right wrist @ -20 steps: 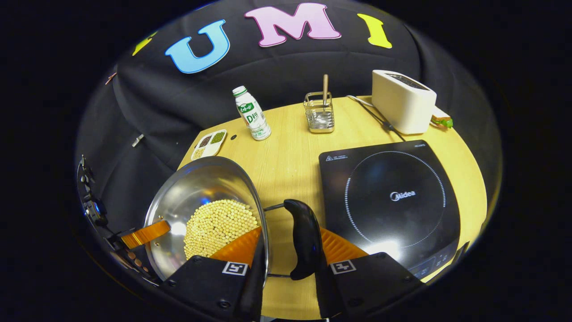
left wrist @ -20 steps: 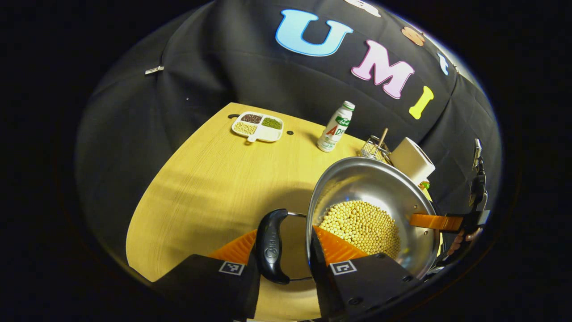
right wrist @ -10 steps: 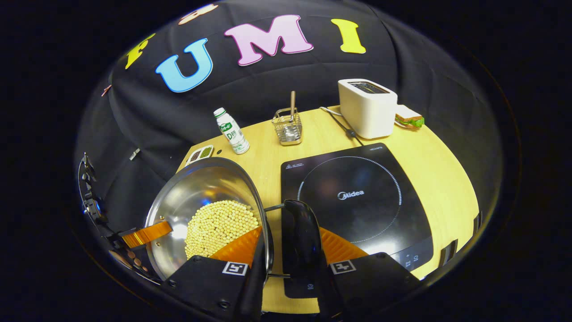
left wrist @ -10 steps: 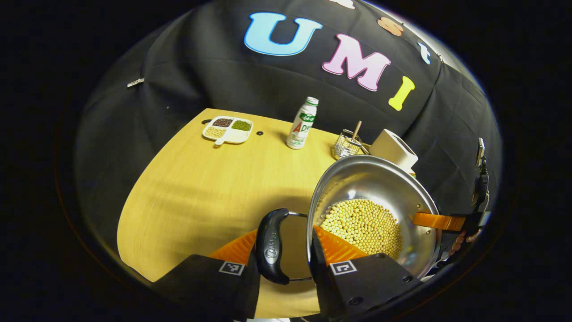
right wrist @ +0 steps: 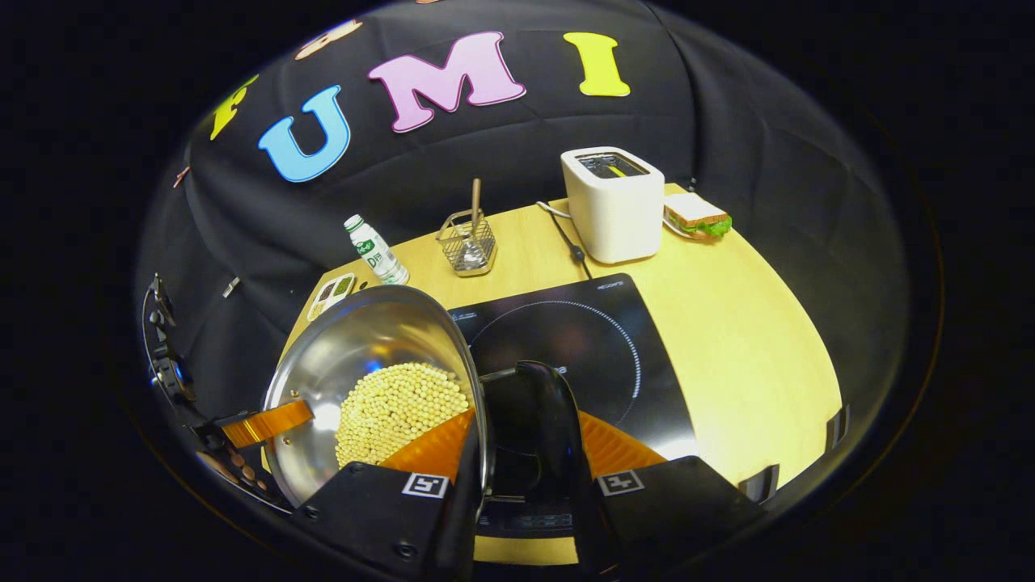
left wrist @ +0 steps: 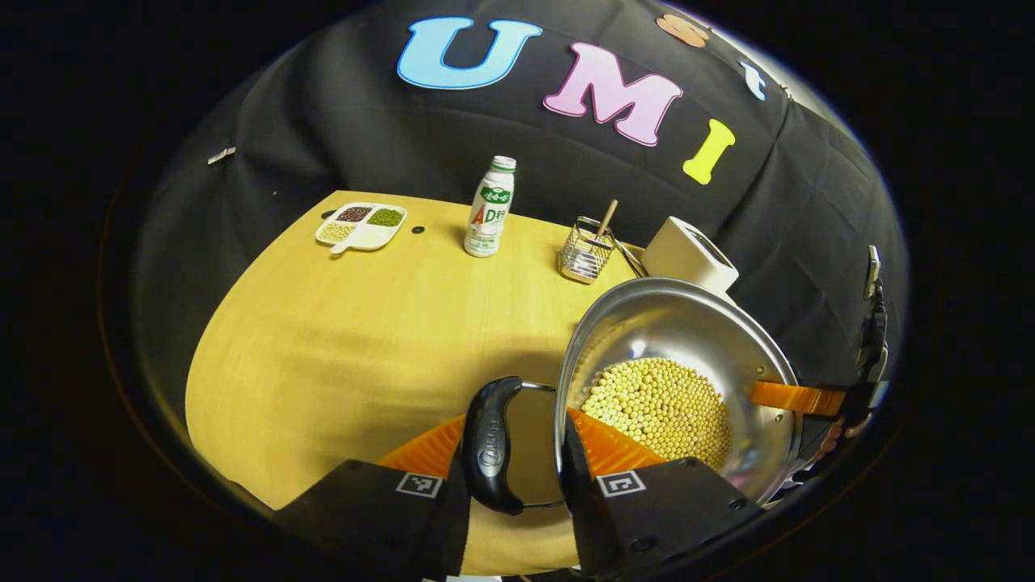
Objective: First push the handle of the pot to place it horizontally, then grasp the pot with both hands and set it on the induction cooktop.
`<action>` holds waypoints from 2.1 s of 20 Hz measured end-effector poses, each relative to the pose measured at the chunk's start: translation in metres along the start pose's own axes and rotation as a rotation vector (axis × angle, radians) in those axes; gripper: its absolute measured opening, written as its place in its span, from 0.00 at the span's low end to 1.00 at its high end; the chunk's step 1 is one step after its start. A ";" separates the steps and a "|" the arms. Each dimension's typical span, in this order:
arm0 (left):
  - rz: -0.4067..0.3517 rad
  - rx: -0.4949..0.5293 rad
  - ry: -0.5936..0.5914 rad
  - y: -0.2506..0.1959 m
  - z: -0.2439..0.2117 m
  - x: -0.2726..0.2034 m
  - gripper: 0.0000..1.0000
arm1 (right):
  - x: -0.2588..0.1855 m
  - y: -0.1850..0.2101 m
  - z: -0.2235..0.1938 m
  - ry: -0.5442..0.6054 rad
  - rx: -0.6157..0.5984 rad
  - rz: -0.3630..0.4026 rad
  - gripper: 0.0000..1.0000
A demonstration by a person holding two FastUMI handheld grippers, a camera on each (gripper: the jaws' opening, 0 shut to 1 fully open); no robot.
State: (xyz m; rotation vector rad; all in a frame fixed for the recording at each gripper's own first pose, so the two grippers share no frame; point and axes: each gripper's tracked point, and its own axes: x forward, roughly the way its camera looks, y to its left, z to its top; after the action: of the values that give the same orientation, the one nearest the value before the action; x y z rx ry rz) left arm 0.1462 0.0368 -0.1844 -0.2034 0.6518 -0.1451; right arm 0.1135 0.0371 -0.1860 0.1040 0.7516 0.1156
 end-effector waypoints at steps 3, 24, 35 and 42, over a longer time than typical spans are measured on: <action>0.010 -0.007 0.004 -0.028 -0.003 0.013 0.55 | 0.007 -0.029 0.008 0.019 -0.023 0.010 0.52; 0.063 -0.003 0.016 -0.106 -0.003 0.112 0.55 | 0.087 -0.136 0.039 0.102 0.017 0.036 0.52; 0.058 -0.036 -0.013 -0.108 0.000 0.117 0.58 | 0.097 -0.140 0.041 0.093 0.062 0.070 0.52; 0.035 -0.165 0.039 -0.111 -0.011 0.119 0.59 | 0.096 -0.140 0.040 0.094 0.090 0.096 0.53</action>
State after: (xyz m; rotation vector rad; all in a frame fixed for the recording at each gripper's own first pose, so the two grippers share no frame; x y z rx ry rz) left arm 0.2251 -0.0955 -0.2366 -0.3479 0.7058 -0.0615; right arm 0.2199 -0.0893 -0.2412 0.2219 0.8461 0.1794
